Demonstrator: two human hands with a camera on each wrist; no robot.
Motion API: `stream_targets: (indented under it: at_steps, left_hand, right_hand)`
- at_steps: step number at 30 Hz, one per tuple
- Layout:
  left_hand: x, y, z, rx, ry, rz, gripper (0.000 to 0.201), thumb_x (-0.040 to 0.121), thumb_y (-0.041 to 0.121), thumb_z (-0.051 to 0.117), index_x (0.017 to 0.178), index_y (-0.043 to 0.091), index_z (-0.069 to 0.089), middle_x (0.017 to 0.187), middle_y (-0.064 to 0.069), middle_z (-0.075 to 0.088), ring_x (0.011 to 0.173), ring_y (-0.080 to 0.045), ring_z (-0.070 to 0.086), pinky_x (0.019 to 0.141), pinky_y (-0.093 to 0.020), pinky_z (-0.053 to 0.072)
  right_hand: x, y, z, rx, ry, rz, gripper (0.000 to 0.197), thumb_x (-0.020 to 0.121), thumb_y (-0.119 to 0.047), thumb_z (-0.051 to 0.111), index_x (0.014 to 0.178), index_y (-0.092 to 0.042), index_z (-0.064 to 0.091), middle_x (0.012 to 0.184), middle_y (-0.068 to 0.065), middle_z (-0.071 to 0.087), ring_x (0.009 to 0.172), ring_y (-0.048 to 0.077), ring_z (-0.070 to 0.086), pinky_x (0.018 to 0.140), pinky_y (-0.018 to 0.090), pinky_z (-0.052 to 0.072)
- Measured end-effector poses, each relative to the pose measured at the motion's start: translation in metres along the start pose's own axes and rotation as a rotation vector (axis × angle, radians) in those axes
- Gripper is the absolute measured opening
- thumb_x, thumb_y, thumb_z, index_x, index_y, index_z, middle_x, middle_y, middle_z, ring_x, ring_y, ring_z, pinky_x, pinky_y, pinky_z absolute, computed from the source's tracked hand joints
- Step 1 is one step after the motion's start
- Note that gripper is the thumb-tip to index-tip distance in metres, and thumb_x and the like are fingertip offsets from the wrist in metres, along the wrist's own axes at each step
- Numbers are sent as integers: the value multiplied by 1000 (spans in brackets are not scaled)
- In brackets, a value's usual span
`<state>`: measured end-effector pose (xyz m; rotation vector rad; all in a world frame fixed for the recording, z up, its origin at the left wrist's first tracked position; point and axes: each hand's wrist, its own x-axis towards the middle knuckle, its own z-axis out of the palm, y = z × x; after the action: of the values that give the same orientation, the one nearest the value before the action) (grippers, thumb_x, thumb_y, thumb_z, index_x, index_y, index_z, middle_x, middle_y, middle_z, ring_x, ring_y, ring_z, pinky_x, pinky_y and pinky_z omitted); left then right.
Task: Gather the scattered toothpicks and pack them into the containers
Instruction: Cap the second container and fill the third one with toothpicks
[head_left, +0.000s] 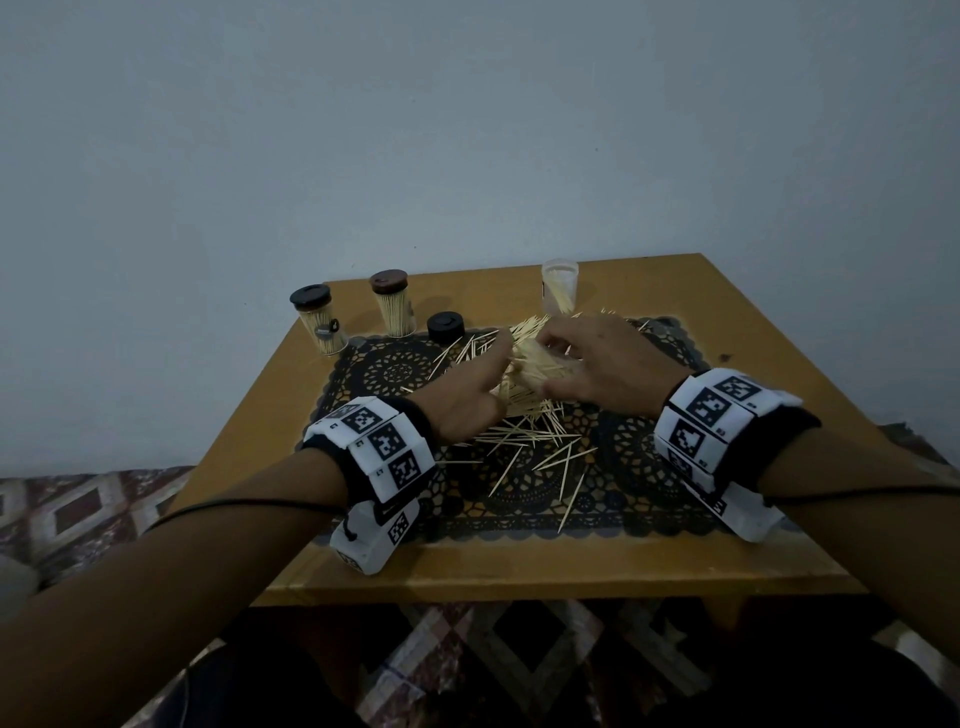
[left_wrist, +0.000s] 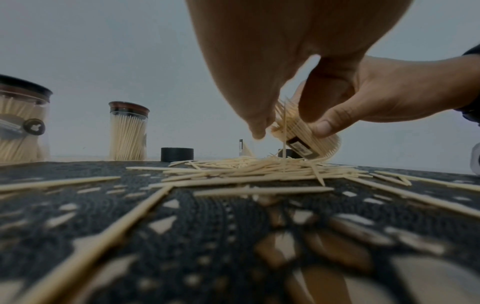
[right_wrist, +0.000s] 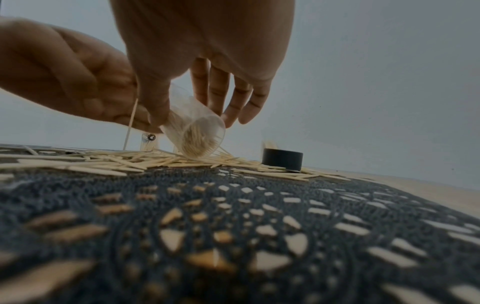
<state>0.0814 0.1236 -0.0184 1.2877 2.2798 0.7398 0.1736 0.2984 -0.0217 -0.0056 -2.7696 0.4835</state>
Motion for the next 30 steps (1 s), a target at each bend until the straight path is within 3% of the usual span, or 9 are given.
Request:
stream_targets:
  at_steps: [2,5,9,13,16,19,25,30]
  left_hand:
    - [-1,1,-1,-74,56,24,89,83,-7,47,153,16,-2,155,-14,24,142,-27,27,115,-41,28]
    - [-2,2,1,-74,52,65,92,82,-11,46,153,17,-5,160,-9,10,146,-22,15,119,-38,20]
    - [0,3,2,29,110,50,86,86,-4,51,153,10,0,157,-13,19,144,-25,22,115,-29,22]
    - [2,0,0,78,309,10,70,85,1,57,146,6,25,149,-13,35,137,-25,35,106,-26,30]
    - [2,0,1,154,256,47,58,84,2,59,139,8,40,141,-10,45,130,-22,42,102,-25,34]
    - [-1,3,2,158,153,140,63,83,-1,58,142,12,40,141,-6,46,128,-18,42,105,-29,36]
    - [1,0,2,65,302,148,54,79,-4,59,129,11,47,131,-6,51,118,-19,50,94,-30,44]
    - [2,-1,1,196,191,98,56,81,1,60,134,14,49,133,-9,48,120,-21,47,96,-28,41]
  right_hand:
    - [0,1,0,-11,-4,6,43,74,-39,80,106,-16,64,98,1,68,84,16,60,72,34,49]
    - [1,1,1,-28,-26,-13,42,71,-39,81,103,-18,64,93,-1,66,80,15,56,67,27,36]
    - [1,-2,4,-18,-19,-13,43,72,-39,79,104,-16,63,93,1,67,82,19,59,70,33,46]
    - [1,-1,3,-39,2,41,45,74,-41,78,108,-16,63,98,6,68,86,24,61,76,40,51]
    - [1,0,2,-46,12,49,45,74,-41,78,108,-16,63,99,7,68,85,24,61,75,41,52]
    - [1,1,1,-45,-7,49,43,73,-41,78,105,-16,63,97,5,68,85,23,61,76,42,52]
    - [0,5,1,-27,-4,39,47,73,-41,79,110,-16,63,103,5,69,89,22,62,78,41,52]
    - [1,5,1,-19,-4,5,45,72,-42,79,107,-19,64,99,2,68,86,21,61,74,39,51]
